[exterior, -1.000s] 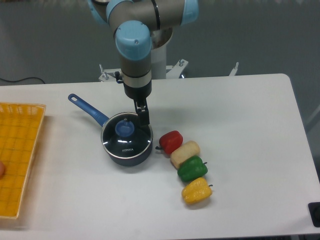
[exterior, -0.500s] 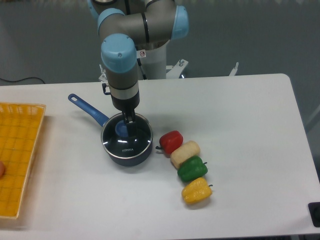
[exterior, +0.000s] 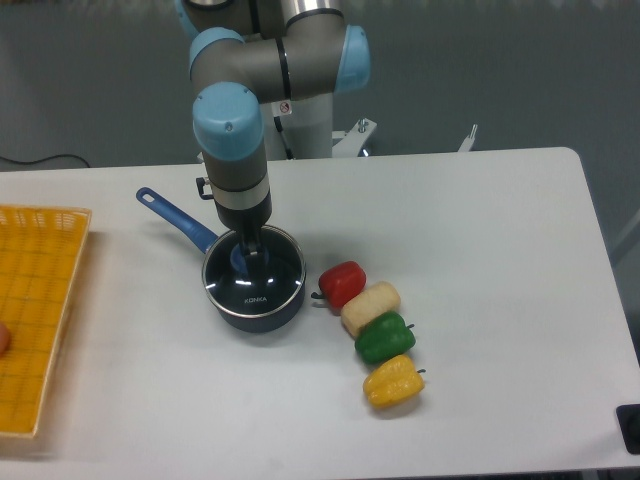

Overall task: Open the lid
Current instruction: 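Lower the gripper onto the blue knob of the glass lid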

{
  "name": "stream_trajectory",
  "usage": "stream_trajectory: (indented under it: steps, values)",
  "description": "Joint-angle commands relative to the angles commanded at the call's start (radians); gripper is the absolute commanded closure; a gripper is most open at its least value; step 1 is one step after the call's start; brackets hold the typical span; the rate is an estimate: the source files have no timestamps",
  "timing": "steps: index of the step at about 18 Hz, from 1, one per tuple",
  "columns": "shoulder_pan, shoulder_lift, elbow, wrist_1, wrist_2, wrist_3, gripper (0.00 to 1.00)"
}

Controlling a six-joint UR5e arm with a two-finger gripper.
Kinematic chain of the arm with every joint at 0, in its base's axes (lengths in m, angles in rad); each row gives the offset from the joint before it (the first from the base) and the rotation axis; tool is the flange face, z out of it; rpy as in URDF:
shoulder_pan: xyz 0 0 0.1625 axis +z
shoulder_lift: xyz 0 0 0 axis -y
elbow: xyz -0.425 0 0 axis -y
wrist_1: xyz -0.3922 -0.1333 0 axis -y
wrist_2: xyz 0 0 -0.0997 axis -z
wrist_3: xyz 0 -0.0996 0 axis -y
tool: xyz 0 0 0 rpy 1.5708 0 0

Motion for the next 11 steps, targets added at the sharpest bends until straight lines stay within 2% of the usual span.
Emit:
stream_trajectory:
  steps: [3, 11]
  values:
    - [-0.026, -0.020, 0.000, 0.000, 0.028, -0.005, 0.00]
    - [-0.029, -0.037, 0.000, 0.000, 0.032, -0.026, 0.00]
